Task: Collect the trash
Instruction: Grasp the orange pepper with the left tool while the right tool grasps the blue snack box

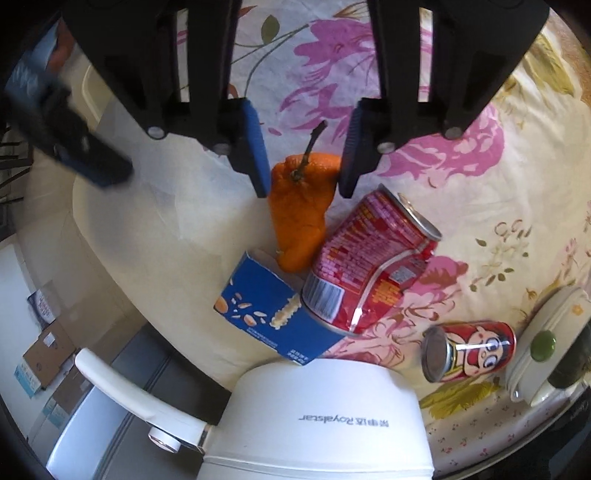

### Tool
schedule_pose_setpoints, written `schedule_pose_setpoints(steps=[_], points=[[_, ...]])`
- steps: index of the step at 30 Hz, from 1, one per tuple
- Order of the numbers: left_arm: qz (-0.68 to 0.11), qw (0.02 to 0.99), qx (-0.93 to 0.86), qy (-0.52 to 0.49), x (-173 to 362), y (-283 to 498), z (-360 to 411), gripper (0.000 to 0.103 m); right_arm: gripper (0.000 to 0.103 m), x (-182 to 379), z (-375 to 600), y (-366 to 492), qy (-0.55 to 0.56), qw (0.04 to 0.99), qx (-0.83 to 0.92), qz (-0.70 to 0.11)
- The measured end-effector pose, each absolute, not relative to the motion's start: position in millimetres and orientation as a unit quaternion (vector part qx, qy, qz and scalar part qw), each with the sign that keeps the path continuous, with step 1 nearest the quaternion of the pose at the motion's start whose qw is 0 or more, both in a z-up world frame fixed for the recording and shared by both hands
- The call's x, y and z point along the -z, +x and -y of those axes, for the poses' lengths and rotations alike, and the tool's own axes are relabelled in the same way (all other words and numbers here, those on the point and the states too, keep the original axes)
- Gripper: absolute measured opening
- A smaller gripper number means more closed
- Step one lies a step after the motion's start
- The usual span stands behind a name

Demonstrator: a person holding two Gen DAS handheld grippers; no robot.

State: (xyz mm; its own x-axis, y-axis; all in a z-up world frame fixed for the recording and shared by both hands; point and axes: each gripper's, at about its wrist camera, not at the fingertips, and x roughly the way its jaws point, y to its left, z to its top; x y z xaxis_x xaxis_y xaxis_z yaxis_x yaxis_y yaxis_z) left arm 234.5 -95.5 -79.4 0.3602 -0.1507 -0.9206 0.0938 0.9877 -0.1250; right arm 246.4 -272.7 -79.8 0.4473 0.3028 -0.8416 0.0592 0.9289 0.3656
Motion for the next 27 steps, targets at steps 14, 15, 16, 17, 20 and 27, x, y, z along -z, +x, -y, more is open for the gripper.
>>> schedule_pose_setpoints(steps=[14,15,16,17,20,27], points=[[-0.583,0.793,0.096,-0.151,59.0,194.0,26.6,0.026,0.078,93.4,190.6,318.7,-0.037,0.841,-0.137,-0.523],[-0.58,0.794,0.094,-0.153,57.4,189.3,22.0,0.026,0.078,94.8,188.5,321.7,-0.049,0.841,-0.136,-0.522],[-0.579,0.795,0.093,-0.154,56.9,186.5,18.6,0.026,0.078,95.3,184.9,326.4,-0.063,0.841,-0.137,-0.52],[-0.579,0.794,0.093,-0.159,56.3,182.7,15.2,0.026,0.079,95.4,182.0,331.4,-0.069,0.841,-0.139,-0.519],[-0.581,0.788,0.097,-0.18,60.2,179.1,5.1,0.026,0.083,97.6,172.3,344.3,-0.083,0.839,-0.155,-0.515],[-0.578,0.793,0.092,-0.171,62.8,179.2,4.0,0.026,0.066,103.5,166.3,342.0,-0.074,0.831,-0.175,-0.524]])
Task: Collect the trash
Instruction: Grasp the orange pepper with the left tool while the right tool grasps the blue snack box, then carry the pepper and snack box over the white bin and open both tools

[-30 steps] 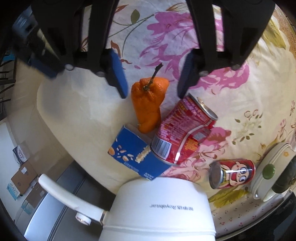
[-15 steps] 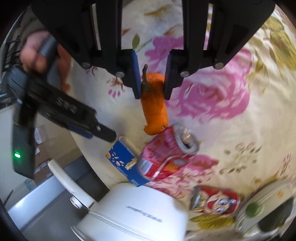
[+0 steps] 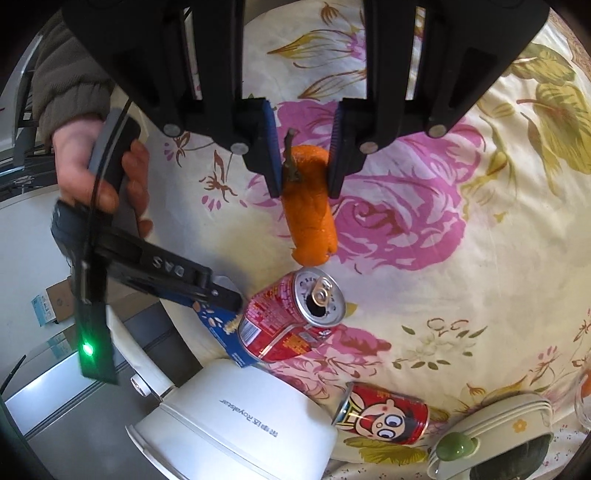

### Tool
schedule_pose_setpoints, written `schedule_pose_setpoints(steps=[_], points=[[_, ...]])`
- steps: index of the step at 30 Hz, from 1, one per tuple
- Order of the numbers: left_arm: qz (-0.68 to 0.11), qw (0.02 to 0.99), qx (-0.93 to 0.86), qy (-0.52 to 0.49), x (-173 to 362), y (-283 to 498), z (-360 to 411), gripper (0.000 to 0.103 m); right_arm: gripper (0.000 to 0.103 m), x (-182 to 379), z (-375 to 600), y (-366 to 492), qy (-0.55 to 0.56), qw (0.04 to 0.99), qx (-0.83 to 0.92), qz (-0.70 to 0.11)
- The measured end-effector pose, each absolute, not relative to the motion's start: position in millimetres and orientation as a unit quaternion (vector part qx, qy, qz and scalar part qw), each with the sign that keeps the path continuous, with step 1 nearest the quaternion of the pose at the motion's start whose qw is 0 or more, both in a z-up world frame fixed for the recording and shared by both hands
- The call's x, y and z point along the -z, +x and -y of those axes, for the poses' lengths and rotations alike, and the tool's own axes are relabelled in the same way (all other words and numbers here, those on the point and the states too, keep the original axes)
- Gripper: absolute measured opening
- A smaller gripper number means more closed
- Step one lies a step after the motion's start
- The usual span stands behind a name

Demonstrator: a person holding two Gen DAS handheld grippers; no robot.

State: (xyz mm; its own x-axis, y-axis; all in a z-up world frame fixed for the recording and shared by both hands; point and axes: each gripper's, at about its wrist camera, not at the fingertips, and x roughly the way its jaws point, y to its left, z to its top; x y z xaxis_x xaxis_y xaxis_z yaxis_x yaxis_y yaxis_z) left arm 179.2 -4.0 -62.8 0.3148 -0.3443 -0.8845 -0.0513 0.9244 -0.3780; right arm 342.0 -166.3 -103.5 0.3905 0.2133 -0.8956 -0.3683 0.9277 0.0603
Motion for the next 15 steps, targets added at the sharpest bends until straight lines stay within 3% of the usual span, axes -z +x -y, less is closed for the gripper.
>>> schedule_pose_setpoints(steps=[15], points=[[-0.567,0.798,0.118,-0.167,49.6,161.1,23.7,0.025,0.066,88.4,256.2,222.5,0.102,0.831,-0.126,-0.533]])
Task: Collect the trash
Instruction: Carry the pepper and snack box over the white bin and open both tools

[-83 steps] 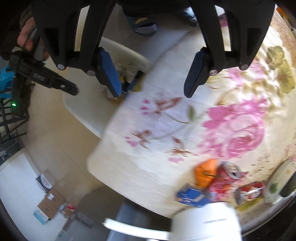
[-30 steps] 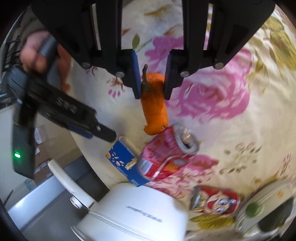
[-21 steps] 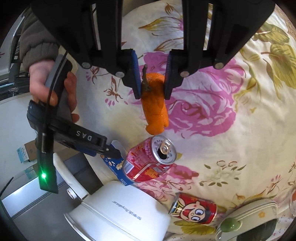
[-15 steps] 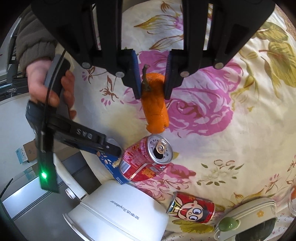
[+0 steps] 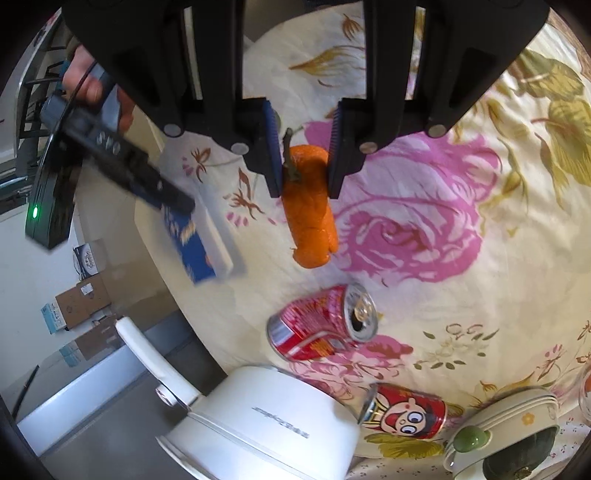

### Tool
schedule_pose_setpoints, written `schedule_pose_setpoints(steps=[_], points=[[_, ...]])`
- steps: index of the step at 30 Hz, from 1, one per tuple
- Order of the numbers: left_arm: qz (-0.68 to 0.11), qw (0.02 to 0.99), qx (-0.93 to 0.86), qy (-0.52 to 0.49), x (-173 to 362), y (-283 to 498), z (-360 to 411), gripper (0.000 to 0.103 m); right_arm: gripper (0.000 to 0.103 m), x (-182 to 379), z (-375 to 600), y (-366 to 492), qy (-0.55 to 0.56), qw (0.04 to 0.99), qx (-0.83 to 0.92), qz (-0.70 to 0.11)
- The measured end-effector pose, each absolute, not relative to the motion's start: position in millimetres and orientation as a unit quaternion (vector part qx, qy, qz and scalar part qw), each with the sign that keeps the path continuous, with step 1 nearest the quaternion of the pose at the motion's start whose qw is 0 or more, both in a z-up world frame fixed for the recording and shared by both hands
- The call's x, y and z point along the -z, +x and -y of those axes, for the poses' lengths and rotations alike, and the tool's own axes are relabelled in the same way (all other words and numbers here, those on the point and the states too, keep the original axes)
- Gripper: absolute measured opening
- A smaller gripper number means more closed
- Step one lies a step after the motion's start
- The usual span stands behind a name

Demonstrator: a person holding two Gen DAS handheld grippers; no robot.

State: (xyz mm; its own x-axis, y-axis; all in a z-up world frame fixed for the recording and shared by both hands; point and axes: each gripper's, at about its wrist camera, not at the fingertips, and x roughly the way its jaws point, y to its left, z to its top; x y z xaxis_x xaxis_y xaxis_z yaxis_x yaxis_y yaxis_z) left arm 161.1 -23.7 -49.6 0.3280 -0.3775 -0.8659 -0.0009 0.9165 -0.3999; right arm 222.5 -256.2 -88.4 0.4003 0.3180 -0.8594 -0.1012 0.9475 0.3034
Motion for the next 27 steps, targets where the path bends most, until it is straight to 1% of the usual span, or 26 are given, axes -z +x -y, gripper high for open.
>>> schedule_pose_setpoints(steps=[7,16,23,27], points=[[-0.569,0.797,0.144,-0.144,49.0,141.7,49.0,0.025,0.067,97.2,286.1,151.6,0.163,0.824,-0.107,-0.533],[-0.57,0.795,0.182,-0.1,38.4,118.8,92.5,0.025,0.067,90.4,327.3,97.1,0.229,0.819,-0.081,-0.52],[-0.596,0.763,0.238,-0.069,47.3,95.0,151.4,0.025,0.067,87.8,362.4,63.4,0.243,0.82,-0.039,-0.517],[-0.609,0.747,0.264,-0.03,56.8,85.1,192.1,0.026,0.067,102.3,379.2,45.8,0.255,0.808,-0.011,-0.531]])
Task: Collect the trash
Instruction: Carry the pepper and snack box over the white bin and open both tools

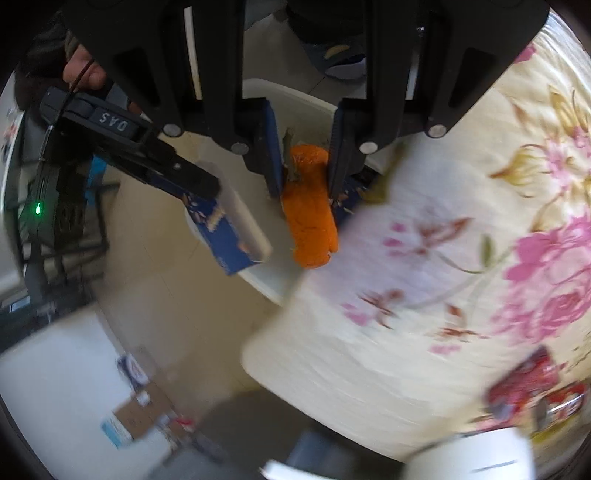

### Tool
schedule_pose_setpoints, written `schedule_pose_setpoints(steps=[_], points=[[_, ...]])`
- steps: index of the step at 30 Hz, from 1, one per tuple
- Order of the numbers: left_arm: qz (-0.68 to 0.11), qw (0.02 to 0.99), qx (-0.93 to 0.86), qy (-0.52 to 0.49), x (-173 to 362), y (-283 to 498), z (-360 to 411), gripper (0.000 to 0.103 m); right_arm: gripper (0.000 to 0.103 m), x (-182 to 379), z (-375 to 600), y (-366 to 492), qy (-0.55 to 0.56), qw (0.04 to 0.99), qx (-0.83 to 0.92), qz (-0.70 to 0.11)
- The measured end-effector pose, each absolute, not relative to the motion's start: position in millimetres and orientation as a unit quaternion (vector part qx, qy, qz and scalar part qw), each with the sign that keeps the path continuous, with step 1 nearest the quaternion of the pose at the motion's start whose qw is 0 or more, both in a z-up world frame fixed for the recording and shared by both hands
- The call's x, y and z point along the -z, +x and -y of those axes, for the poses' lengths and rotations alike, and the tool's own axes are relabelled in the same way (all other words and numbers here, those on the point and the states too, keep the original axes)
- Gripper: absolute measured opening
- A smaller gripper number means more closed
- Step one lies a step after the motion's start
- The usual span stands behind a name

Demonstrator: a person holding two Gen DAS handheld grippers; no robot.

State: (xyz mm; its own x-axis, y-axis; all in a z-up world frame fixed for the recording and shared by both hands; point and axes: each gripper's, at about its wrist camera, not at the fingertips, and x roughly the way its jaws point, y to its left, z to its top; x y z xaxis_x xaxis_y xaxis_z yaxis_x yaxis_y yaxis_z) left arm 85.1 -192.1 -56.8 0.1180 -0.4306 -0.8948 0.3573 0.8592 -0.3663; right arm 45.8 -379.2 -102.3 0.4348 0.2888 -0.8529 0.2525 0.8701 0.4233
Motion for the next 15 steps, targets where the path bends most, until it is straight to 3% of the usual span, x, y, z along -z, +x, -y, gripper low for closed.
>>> schedule_pose_setpoints(steps=[12,15], points=[[-0.618,0.742,0.259,0.002,74.5,82.5,227.7,0.026,0.07,145.7,394.2,43.8,0.317,0.777,0.03,-0.543],[-0.623,0.738,0.259,0.008,83.8,81.1,236.5,0.032,0.073,152.2,392.5,46.8,0.333,0.772,0.023,-0.541]])
